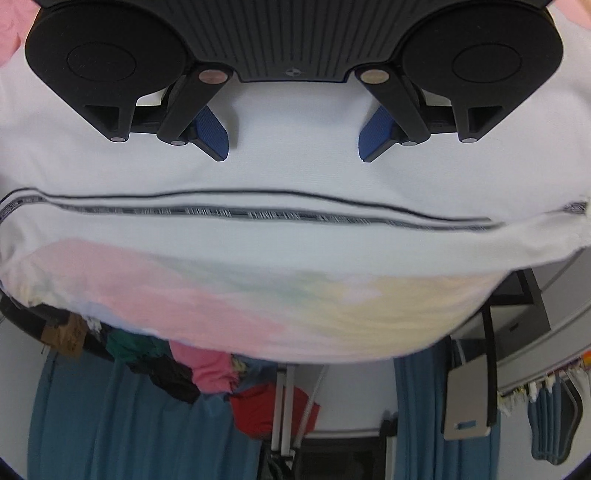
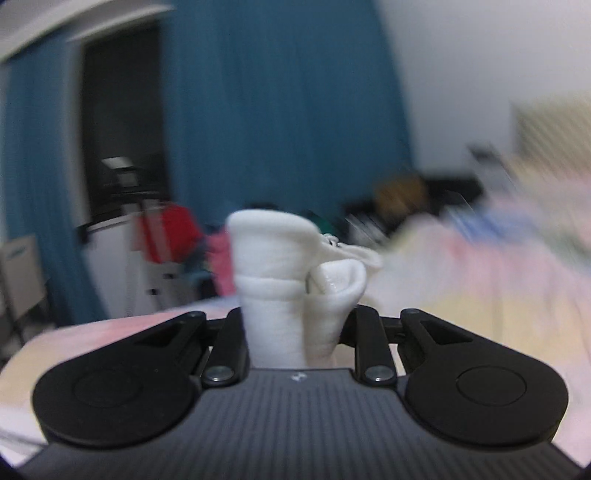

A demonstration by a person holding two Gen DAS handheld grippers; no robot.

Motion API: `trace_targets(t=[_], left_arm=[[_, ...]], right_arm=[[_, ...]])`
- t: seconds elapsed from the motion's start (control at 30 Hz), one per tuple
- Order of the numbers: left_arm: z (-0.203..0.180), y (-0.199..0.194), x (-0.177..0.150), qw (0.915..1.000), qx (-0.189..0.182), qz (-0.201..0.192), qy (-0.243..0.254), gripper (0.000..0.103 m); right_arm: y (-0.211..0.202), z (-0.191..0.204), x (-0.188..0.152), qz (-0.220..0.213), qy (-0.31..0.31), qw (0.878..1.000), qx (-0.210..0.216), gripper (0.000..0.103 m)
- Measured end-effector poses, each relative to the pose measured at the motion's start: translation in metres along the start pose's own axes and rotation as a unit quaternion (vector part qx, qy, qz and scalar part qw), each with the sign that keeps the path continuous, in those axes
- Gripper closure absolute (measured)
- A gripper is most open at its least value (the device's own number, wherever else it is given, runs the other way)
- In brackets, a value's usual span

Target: Fold clothes

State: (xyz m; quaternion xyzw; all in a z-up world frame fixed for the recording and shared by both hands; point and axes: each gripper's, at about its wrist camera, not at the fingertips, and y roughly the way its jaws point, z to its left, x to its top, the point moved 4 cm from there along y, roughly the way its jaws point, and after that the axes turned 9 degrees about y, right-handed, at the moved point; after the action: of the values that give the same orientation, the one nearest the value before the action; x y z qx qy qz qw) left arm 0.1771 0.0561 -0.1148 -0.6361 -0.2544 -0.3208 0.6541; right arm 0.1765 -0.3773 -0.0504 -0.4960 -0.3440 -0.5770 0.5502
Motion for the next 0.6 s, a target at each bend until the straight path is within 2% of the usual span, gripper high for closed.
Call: trace_targets(t=[0.1, 0.2, 0.27, 0.33, 0.4, 0.47, 0.53, 0.6], left_arm=[[0.013, -0.017, 0.003, 0.9997, 0.006, -0.016, -0.017, 0.023], [0.025, -0.034, 0.006, 0.9988, 0.014, -0.031, -0.037, 0.023], [0.032, -0.043, 0.007, 0.9979, 0.016, -0.039, -0.049, 0.023], [0.038, -0.05, 0.008, 0.9972, 0.015, -0.045, -0.058, 0.022], [0.038, -0.053, 0.007, 0.9971, 0.011, -0.045, -0.06, 0.022], [0.037, -0.054, 0.006, 0.997, 0.005, -0.045, -0.062, 0.022], [0.034, -0.056, 0.008, 0.9965, -0.001, -0.05, -0.067, 0.022], [0.033, -0.059, 0.009, 0.995, -0.008, -0.061, -0.079, 0.022]], right_arm=[[-0.018, 0.07, -0.024, 0.0, -0.075, 0.996, 0.057, 0.081], [-0.031, 0.129, -0.072, 0.036, -0.128, 0.985, 0.108, 0.081], [-0.039, 0.159, -0.115, 0.063, -0.176, 0.973, 0.136, 0.081], [-0.044, 0.18, -0.163, 0.107, -0.234, 0.952, 0.163, 0.081], [-0.051, 0.192, -0.204, 0.139, -0.305, 0.925, 0.178, 0.081], [-0.056, 0.194, -0.228, 0.133, -0.364, 0.904, 0.179, 0.081], [-0.057, 0.19, -0.225, 0.125, -0.367, 0.904, 0.18, 0.081], [-0.057, 0.186, -0.214, 0.122, -0.338, 0.915, 0.183, 0.081]])
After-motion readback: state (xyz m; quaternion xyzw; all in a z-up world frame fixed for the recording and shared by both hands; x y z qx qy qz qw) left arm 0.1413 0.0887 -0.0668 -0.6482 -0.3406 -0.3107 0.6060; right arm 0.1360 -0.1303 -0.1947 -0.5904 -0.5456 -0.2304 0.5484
